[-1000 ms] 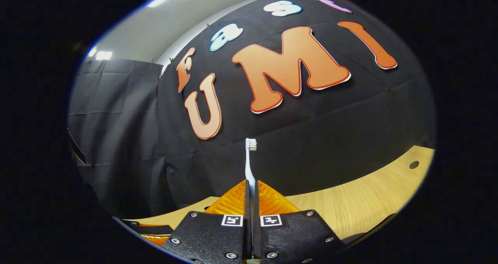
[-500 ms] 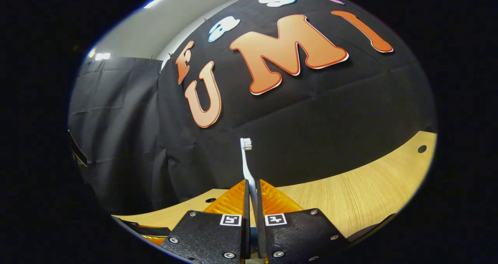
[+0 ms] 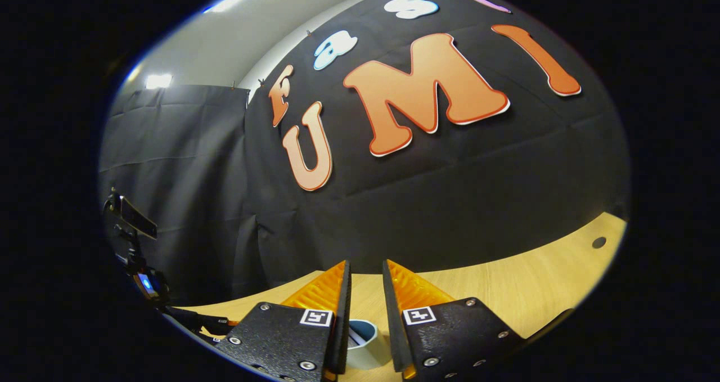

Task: Put the toothbrush and toothpaste on the desktop into the cup, then pick up the cup and place it on the coaster on the desktop.

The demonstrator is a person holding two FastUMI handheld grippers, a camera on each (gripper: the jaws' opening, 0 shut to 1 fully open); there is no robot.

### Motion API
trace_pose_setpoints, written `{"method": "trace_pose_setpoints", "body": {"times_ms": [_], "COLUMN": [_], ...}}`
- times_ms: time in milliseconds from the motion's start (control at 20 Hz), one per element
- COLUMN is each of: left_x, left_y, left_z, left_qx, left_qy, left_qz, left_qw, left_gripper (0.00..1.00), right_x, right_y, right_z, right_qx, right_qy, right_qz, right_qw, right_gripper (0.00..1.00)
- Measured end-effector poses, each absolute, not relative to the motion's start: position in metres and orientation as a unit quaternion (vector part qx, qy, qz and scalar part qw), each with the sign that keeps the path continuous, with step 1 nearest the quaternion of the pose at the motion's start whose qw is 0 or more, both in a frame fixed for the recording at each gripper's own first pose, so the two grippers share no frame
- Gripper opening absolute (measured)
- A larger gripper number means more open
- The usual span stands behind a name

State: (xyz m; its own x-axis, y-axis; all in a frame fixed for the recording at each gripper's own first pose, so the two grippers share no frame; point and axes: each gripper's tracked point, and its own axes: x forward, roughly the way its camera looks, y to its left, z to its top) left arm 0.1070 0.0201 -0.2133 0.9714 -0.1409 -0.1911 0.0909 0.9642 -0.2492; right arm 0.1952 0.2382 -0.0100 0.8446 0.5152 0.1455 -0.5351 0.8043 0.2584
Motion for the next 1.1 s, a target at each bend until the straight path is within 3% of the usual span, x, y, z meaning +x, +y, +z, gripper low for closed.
{"method": "trace_pose_setpoints", "body": {"times_ms": [150, 350, 500, 550, 600, 1100], "left_x": [0.107, 0.121, 0.127, 0.128, 0.129, 0.143], "left_y": [0.013, 0.005, -0.003, -0.005, -0.004, -0.012], "left_z": [-0.207, -0.197, -0.207, -0.212, -0.221, -0.277], "left_qx": [-0.135, -0.071, -0.047, -0.041, -0.035, 0.009], "left_qy": [0.149, 0.206, 0.266, 0.288, 0.316, 0.463], "left_qz": [-0.052, -0.063, -0.072, -0.074, -0.068, -0.037], "left_qw": [0.978, 0.974, 0.96, 0.954, 0.946, 0.886], "left_gripper": [0.97, 0.98, 0.98, 0.97, 0.98, 0.99], "right_x": [0.174, 0.147, 0.129, 0.125, 0.119, 0.055], "right_y": [0.212, 0.177, 0.149, 0.138, 0.128, 0.082], "right_z": [-0.005, 0.009, 0.011, 0.013, 0.014, 0.019], "right_qx": [0.099, 0.08, 0.07, 0.063, 0.057, 0.055], "right_qy": [-0.038, -0.045, -0.038, -0.04, -0.042, -0.052], "right_qz": [0.274, 0.268, 0.26, 0.252, 0.245, 0.233], "right_qw": [0.956, 0.959, 0.962, 0.965, 0.967, 0.97], "right_gripper": [0.49, 0.74, 0.84, 0.94, 0.89, 0.93]}}
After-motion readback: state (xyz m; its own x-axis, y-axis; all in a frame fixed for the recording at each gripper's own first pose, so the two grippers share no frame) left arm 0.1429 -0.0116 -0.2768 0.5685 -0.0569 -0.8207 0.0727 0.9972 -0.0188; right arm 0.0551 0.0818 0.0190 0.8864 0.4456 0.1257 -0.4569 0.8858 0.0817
